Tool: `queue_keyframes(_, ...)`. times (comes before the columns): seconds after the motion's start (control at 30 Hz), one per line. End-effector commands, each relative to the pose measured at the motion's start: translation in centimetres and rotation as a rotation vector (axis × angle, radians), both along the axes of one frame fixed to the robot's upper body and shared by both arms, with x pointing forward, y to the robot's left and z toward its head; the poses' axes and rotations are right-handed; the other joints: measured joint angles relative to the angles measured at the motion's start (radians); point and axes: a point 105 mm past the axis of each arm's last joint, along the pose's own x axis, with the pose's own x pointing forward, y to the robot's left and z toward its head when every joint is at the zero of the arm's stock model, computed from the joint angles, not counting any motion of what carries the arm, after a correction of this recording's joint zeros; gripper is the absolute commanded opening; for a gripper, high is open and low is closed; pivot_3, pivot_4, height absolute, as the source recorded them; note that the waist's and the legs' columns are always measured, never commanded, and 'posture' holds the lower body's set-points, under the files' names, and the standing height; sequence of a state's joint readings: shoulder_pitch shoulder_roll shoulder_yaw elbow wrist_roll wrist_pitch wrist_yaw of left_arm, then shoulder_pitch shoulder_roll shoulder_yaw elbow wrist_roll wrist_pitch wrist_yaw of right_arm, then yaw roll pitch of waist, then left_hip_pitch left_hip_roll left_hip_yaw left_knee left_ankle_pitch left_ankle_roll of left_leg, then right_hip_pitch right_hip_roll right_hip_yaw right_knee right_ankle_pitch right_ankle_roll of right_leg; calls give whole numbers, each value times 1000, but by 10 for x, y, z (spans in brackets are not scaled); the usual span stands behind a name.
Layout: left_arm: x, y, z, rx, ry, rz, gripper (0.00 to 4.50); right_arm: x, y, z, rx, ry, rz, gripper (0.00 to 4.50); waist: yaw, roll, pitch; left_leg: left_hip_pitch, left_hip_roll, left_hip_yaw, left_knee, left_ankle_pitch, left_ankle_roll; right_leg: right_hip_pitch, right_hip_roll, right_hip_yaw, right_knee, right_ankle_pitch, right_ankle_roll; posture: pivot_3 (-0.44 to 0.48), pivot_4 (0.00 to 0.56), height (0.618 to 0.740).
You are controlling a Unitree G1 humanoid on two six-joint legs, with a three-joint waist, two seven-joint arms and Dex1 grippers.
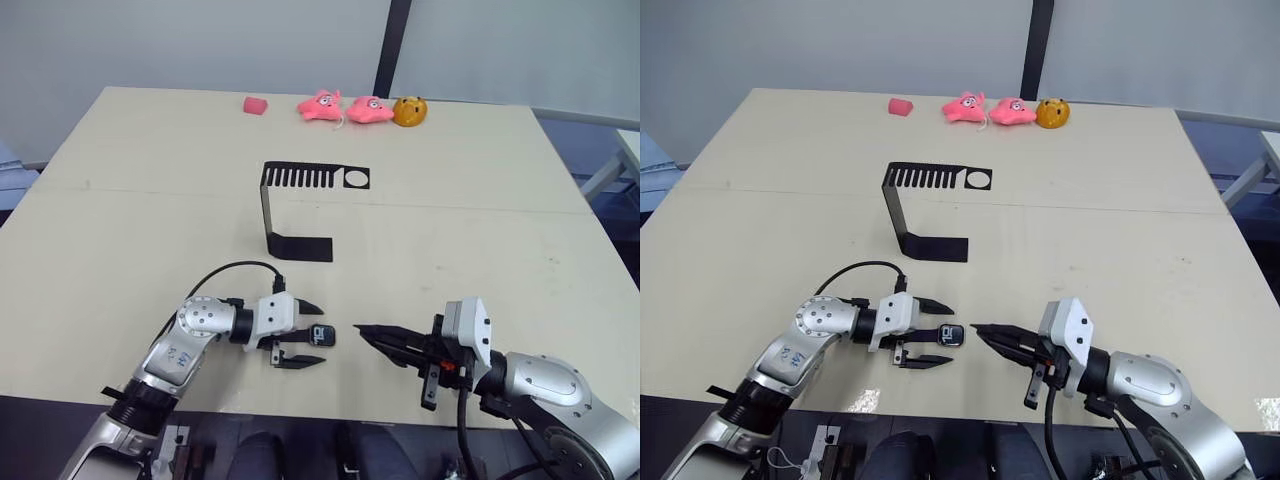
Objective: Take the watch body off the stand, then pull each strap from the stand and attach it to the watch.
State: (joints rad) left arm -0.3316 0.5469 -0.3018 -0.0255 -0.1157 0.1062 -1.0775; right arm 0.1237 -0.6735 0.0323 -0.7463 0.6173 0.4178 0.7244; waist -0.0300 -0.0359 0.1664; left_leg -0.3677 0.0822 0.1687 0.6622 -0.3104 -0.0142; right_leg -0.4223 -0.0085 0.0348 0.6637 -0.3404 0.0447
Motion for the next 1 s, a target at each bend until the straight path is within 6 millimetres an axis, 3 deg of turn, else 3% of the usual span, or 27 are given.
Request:
queue_keyframes(0.03, 2, 12, -19, 72, 54, 53, 2764, -2, 2, 5, 19, -20, 4, 0, 0, 0, -1, 0, 0, 0, 0, 0, 0, 1, 0, 0, 0, 0, 0, 0, 150, 740)
queue_keyframes(0.1, 4, 13, -20, 66, 67, 73, 1686, -2, 2, 5, 21, -21, 3, 0, 0, 0, -1, 2, 0, 0, 0, 0, 0, 2, 0, 0, 0, 0, 0, 0, 150, 740)
queue_keyframes(0.13, 5, 13, -20, 66, 70, 77, 1582, -2, 2, 6, 21, -22, 3, 0, 0, 0, -1, 3, 0, -1, 0, 0, 0, 3, 0, 0, 0, 0, 0, 0, 150, 740)
queue_keyframes(0.33, 7, 9, -6, -18, 88, 73, 1582, -3, 0, 8, 6, -60, 1, 0, 0, 0, -1, 14, 0, -1, -4, -2, 1, 14, 0, -1, -3, -1, -1, 0, 150, 740)
queue_keyframes(0.47, 4, 3, 41, -291, 282, 56, 1582, -4, -1, 12, -104, -185, 10, 0, -2, 0, -1, 13, 0, 0, -4, -2, 1, 12, 0, -1, -3, -1, -1, 0, 150, 740)
queue_keyframes(0.6, -2, 13, 78, -420, 548, 15, 1582, -1, -3, 23, -194, -348, 4, 0, -2, 0, -1, 11, 0, 0, -3, -1, 0, 10, 0, -1, -2, -1, -1, 0, 150, 740)
queue_keyframes(0.73, -4, 16, 89, -410, 765, 20, 1582, 3, -1, 30, -264, -479, 26, 0, -5, 0, -1, 12, 0, 0, -3, -1, -1, 11, 0, -1, -2, -1, 0, 0, 150, 740)
queue_keyframes(1.0, 2, 7, 92, -387, 845, 76, 1582, 15, 8, 34, -274, -570, 1, 0, -1, 0, 0, 11, 0, 0, -2, -1, -1, 10, 0, -1, -2, -2, 0, 0, 150, 740)
